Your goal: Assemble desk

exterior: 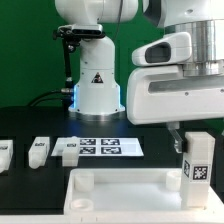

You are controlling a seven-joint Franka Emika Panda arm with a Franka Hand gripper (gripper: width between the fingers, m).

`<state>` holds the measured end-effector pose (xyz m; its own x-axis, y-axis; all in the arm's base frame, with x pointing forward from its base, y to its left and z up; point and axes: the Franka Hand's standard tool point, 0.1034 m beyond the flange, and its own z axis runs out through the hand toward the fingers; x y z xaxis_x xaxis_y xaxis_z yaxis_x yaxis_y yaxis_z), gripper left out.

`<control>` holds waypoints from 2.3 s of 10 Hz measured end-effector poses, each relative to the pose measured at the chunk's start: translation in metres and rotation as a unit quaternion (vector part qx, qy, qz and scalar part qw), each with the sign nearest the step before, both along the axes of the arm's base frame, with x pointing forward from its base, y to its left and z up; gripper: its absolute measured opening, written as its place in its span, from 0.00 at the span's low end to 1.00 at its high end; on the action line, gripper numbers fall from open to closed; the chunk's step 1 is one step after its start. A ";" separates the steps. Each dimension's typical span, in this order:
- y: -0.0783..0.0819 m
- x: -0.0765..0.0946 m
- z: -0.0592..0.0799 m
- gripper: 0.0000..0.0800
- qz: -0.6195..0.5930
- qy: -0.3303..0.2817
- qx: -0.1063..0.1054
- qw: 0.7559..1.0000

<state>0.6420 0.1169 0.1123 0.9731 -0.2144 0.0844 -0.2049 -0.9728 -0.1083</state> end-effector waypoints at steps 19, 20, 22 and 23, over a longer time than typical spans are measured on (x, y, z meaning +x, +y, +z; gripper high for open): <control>0.007 -0.005 -0.003 0.81 -0.286 0.012 0.054 0.957; 0.002 -0.005 -0.002 0.81 -0.175 0.005 0.028 0.984; -0.008 -0.002 -0.001 0.81 0.003 -0.012 -0.007 1.000; -0.007 -0.002 -0.001 0.81 -0.013 -0.012 -0.004 1.000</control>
Offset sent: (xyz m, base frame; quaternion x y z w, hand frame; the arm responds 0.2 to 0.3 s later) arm -0.0039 -0.0203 -0.0096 -0.0028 0.0594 0.4448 0.8937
